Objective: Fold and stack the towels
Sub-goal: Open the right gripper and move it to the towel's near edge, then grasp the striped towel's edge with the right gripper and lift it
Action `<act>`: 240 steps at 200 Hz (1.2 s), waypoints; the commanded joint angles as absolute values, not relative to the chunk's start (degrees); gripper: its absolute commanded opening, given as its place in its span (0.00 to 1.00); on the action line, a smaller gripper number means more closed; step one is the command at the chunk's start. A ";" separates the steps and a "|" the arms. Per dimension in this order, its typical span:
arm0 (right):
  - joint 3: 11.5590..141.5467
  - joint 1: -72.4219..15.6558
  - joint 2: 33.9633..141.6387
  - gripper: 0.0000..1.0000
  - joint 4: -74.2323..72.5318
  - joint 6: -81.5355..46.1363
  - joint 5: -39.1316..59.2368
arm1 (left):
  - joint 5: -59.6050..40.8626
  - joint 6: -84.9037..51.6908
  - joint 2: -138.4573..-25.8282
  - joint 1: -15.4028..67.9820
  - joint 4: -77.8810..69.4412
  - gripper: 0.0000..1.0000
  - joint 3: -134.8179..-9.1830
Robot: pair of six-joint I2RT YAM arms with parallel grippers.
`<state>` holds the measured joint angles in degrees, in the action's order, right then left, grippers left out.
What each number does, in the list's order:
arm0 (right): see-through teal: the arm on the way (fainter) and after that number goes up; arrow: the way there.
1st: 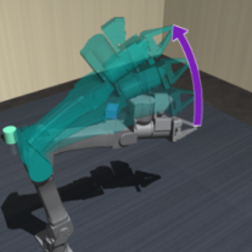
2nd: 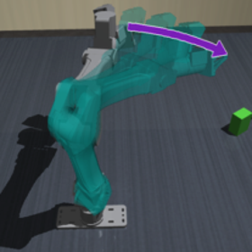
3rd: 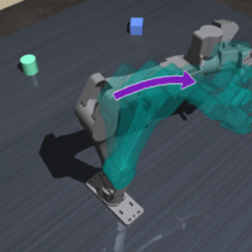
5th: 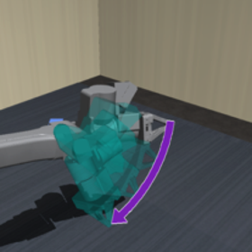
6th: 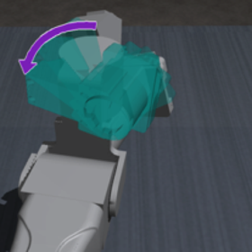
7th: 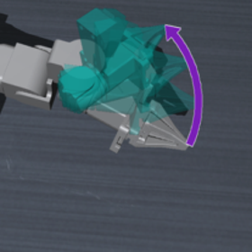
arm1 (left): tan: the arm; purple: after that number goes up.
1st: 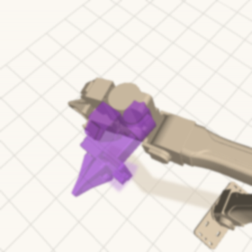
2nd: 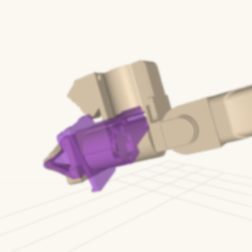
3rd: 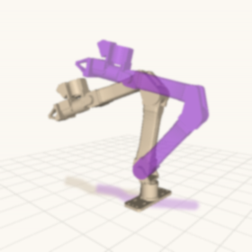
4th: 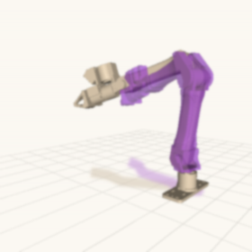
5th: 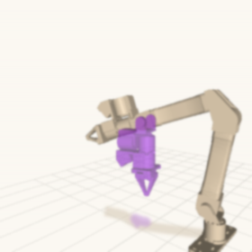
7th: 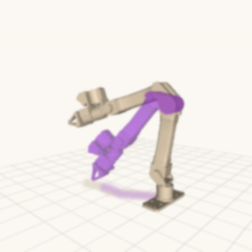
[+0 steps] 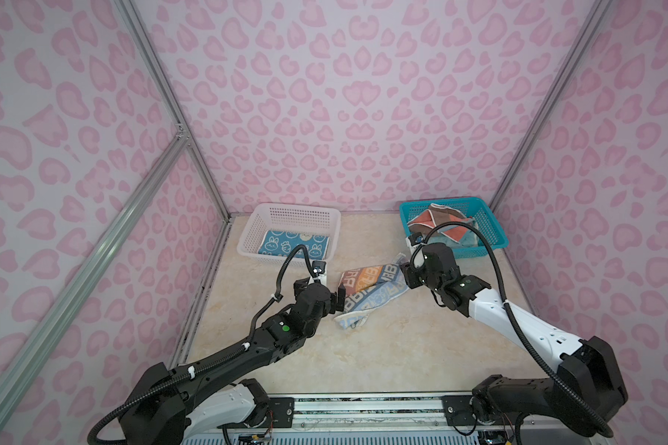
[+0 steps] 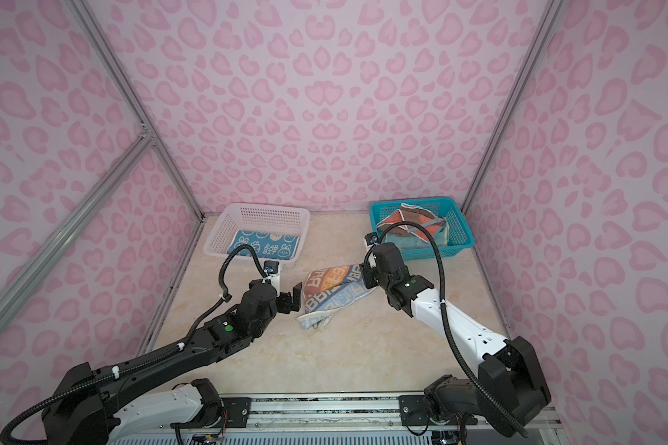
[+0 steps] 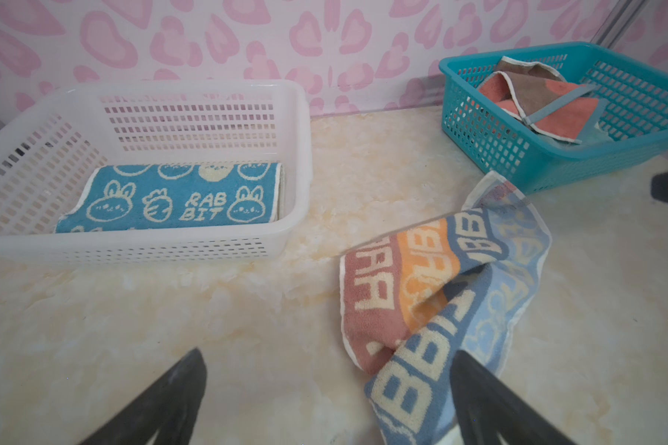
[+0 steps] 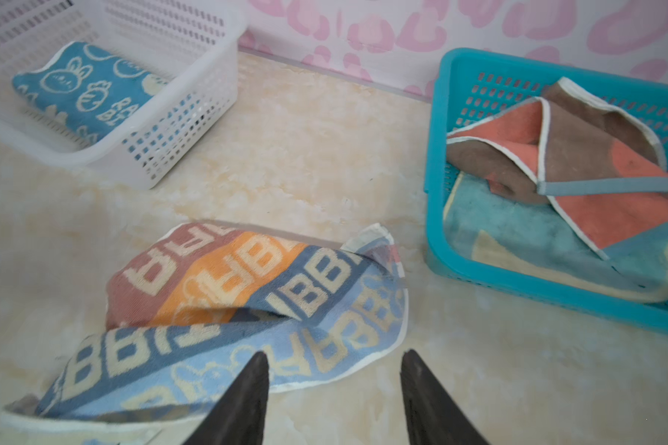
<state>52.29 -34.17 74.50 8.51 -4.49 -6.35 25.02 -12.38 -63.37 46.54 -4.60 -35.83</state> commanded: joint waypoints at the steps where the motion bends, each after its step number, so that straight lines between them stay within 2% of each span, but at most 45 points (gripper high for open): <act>1: 51.34 -38.13 74.25 0.53 7.53 7.83 0.94 | 26.08 -16.98 -62.22 43.86 -4.55 0.98 -35.91; 36: 51.83 -45.48 79.64 0.53 4.28 14.99 9.16 | 27.04 -22.12 -59.88 38.66 2.14 0.97 -36.58; 114: 62.73 -55.27 99.52 0.53 5.36 14.31 10.52 | 28.34 -23.60 -50.13 33.94 7.56 0.97 -33.30; 161: 63.97 -56.50 102.83 0.45 6.42 13.20 9.67 | 27.77 -22.35 -48.14 33.66 7.98 0.96 -32.43; 203: 64.21 -57.41 102.72 0.46 8.93 14.05 11.43 | 27.12 -22.15 -48.97 33.57 7.40 0.97 -32.59; 240: 66.55 -58.16 106.57 0.48 12.04 13.80 6.97 | 26.25 -22.17 -49.99 33.57 6.86 0.96 -32.55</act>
<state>65.30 -57.84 104.16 8.64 14.00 10.11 26.87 -22.35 -49.43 33.69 7.77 -32.64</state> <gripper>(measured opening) 0.488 0.966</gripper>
